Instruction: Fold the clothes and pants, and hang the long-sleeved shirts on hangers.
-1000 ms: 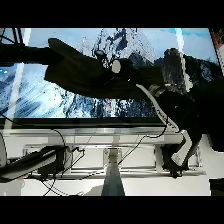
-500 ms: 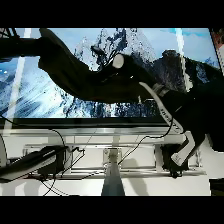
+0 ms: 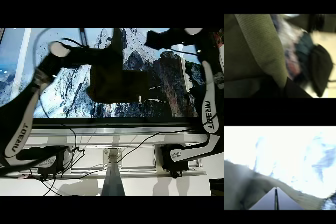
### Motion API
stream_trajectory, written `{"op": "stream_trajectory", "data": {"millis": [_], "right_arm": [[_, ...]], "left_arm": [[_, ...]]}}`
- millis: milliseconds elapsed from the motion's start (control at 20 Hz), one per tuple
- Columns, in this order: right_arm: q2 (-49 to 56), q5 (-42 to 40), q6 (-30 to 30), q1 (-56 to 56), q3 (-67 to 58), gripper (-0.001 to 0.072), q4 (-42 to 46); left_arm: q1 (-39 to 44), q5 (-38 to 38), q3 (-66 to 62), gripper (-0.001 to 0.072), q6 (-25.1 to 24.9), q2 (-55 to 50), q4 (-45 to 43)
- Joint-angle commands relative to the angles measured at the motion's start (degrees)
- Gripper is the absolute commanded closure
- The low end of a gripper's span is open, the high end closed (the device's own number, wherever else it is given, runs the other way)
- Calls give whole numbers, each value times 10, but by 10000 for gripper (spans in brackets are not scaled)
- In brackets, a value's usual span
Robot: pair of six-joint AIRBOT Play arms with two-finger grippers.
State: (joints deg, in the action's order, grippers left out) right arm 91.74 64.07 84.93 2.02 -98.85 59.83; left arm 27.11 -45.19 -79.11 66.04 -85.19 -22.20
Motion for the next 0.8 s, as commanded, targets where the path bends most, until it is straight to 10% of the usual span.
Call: {"op": "stream_trajectory", "data": {"millis": [0,400,650,750], "right_arm": [[-21,16,0,-82,0,685,23],[-6,81,-46,-164,43,687,179],[7,161,-264,-196,237,678,-80],[7,111,-270,-191,308,259,-182]], "left_arm": [[115,137,-1,-12,-81,-45,76],[64,151,-1,1,-167,-24,72],[16,93,-1,3,-189,-5,72],[14,89,-1,3,-190,-5,72]]}}
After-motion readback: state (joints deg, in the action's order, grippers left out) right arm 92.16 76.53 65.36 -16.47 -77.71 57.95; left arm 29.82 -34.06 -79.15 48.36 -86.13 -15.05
